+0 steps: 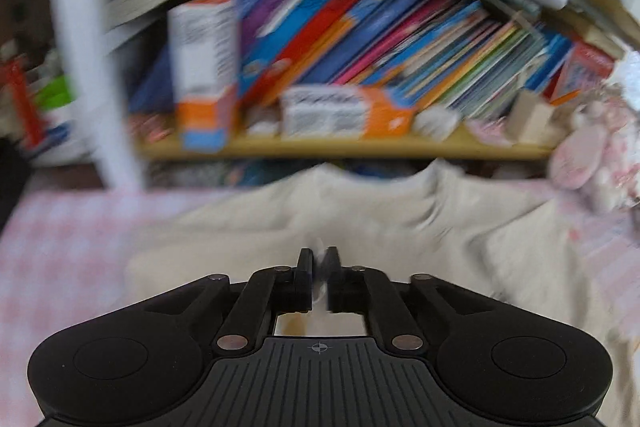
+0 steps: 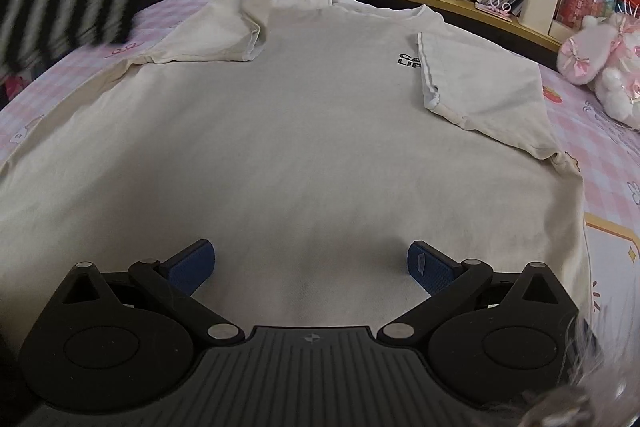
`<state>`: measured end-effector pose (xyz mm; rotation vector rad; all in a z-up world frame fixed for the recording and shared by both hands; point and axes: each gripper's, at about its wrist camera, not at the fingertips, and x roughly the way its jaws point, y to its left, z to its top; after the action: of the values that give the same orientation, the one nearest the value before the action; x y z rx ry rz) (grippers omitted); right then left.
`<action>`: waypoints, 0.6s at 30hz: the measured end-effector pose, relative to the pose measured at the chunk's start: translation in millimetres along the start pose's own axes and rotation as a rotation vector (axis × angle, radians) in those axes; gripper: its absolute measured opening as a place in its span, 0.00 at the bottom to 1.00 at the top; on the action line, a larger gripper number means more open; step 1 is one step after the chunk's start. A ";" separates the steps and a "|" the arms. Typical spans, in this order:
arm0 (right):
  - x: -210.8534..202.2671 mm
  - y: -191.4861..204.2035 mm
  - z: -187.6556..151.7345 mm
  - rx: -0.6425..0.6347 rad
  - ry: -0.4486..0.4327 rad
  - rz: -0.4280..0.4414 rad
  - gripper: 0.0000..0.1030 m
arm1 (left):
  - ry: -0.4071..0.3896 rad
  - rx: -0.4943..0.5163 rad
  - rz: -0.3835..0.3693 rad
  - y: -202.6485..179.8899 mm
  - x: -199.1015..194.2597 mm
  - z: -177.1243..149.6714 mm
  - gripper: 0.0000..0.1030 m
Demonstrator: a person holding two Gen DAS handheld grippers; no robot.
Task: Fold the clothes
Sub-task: 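Fold the held sleeve over the shirt body and open the left gripper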
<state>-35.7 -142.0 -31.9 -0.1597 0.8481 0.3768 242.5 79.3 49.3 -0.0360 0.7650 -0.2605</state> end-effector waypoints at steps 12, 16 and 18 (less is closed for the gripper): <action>1.3 3.2 -0.7 0.025 -0.015 -0.023 1.00 | 0.080 0.250 0.040 -39.7 -26.3 -98.6 0.53; 1.9 4.0 0.4 0.030 -0.009 -0.028 1.00 | 0.102 0.263 0.086 -40.2 -19.0 -111.7 0.18; 2.0 4.1 0.4 0.031 -0.007 -0.029 1.00 | 0.079 0.177 0.062 -32.4 -27.2 -104.3 0.15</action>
<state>-35.8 -137.7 -33.1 -0.1419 0.8430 0.3370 144.8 61.1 -3.5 0.1659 0.8177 -0.2711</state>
